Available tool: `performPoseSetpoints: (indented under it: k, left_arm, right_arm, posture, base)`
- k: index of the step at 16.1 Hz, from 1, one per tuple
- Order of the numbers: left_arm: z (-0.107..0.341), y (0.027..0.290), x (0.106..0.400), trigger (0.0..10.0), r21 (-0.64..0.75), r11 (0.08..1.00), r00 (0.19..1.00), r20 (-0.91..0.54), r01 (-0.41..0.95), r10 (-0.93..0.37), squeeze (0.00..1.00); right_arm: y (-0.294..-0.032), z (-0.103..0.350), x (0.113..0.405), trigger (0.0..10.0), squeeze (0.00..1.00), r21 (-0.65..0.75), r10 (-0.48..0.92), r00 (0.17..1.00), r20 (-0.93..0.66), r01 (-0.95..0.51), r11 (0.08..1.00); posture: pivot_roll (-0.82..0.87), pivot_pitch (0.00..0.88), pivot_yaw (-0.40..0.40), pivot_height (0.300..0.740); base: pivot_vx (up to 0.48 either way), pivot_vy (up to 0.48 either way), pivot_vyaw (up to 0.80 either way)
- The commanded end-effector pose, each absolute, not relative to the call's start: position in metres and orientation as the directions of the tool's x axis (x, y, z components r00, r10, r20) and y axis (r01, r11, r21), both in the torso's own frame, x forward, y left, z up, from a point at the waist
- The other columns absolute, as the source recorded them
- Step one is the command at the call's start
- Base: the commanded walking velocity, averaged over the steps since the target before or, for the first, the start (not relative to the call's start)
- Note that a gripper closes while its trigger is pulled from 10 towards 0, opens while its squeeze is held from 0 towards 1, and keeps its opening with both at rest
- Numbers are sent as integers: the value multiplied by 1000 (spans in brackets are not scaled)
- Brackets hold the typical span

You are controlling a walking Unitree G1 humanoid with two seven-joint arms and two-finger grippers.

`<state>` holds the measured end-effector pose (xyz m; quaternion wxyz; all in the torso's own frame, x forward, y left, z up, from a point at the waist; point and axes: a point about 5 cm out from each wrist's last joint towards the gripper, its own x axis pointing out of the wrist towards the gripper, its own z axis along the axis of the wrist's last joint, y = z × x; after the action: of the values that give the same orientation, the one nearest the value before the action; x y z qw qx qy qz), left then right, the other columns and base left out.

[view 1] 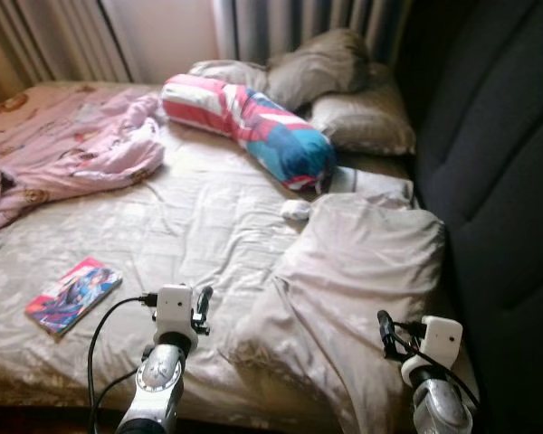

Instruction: Clean up the room

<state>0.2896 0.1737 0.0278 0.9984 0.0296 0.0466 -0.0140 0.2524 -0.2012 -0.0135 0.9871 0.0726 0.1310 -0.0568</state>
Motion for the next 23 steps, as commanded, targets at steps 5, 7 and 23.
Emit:
performPoseSetpoints:
  k: [5, 7, 23]
  left_arm:
    - [25, 170, 289, 10000, 57, 997, 993, -112, 47, -40, 0]
    - [24, 170, 288, 10000, 48, 997, 992, -115, 52, -46, 0]
    - [18, 170, 282, 10000, 47, 997, 989, -136, 67, -60, 0]
  right_arm:
    - [-199, -15, 253, 10000, 0, 135, -92, 953, -289, 136, 982]
    - [-200, -16, 252, 10000, 0, 133, -99, 951, -294, 144, 981]
    - [-198, -24, 245, 10000, 0, 138, -104, 935, -340, 159, 978]
  posture:
    - [53, 63, -17, 740]
    - [54, 65, -19, 740]
    - [52, 82, -11, 740]
  base:
    - [234, 0, 0]
    - [0, 0, 0]
    - [0, 0, 0]
